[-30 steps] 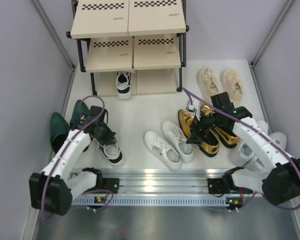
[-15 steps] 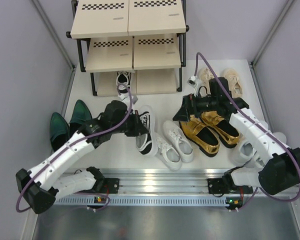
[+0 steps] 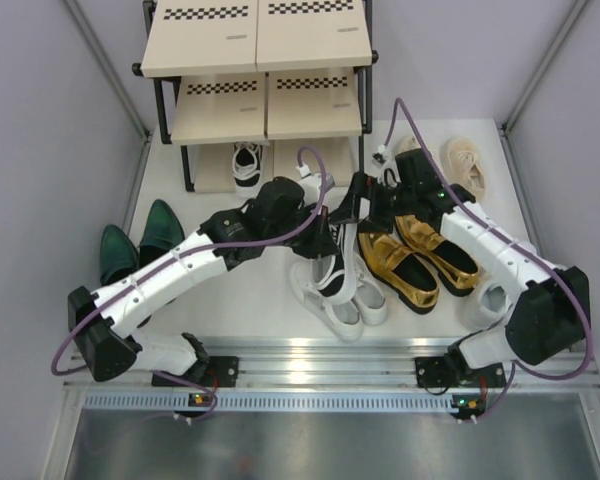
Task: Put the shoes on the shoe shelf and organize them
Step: Pick up the shoe at the center of the board.
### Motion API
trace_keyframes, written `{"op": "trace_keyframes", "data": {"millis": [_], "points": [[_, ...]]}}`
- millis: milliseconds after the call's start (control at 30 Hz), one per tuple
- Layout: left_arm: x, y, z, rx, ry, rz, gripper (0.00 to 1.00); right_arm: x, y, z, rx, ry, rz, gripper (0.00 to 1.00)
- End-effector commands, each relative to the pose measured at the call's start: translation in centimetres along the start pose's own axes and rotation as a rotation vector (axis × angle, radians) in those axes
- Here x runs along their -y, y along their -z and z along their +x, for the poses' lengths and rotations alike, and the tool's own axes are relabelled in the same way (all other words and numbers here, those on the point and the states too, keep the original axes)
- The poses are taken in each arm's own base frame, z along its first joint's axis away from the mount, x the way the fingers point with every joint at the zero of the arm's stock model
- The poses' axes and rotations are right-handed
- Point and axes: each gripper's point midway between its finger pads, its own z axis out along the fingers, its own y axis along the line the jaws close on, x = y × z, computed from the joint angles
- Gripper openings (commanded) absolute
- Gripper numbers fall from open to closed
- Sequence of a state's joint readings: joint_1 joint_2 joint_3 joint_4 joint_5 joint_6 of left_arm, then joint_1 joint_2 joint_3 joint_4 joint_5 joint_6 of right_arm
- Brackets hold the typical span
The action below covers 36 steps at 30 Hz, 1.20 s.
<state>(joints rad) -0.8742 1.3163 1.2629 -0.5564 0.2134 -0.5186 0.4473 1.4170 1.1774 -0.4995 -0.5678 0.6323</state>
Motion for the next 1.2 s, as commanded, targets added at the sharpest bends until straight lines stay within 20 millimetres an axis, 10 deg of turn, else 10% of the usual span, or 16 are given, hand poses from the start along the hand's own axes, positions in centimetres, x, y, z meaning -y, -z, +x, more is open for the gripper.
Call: {"op": "trace_keyframes", "data": {"millis": [0,133,400,700,867,1167], "points": [[3.6,1.6,-4.7,0.160,-0.091,0.119,0.00,-1.2,-0.9,0.9,-0.017,-0.020,-0.034,0.99],[3.8,1.8,-4.7,0.168,-0.091,0.127,0.00,-2.3,-1.9,2.2,-0.072,-0.048,-0.090,0.86],[4.1,3.1,-5.0,0.245,-0.047,0.153,0.00,-4.5,-3.2,1.6,-0.092,-0.161,-0.213,0.00],[3.8,4.7,-4.1,0.324,0.008,0.188,0.00,-6.3,-2.0,-0.7,-0.020,-0.144,-0.342,0.00],[3.2,5.2,-4.2,0.353,0.053,0.161,0.50,-6.5,-1.2,-2.0,0.048,-0.141,-0.393,0.00],[0.6,8.5,-6.1,0.542,0.313,0.045,0.77,-4.9,0.9,-6.6,0.226,-0.222,-0.428,0.00]]}}
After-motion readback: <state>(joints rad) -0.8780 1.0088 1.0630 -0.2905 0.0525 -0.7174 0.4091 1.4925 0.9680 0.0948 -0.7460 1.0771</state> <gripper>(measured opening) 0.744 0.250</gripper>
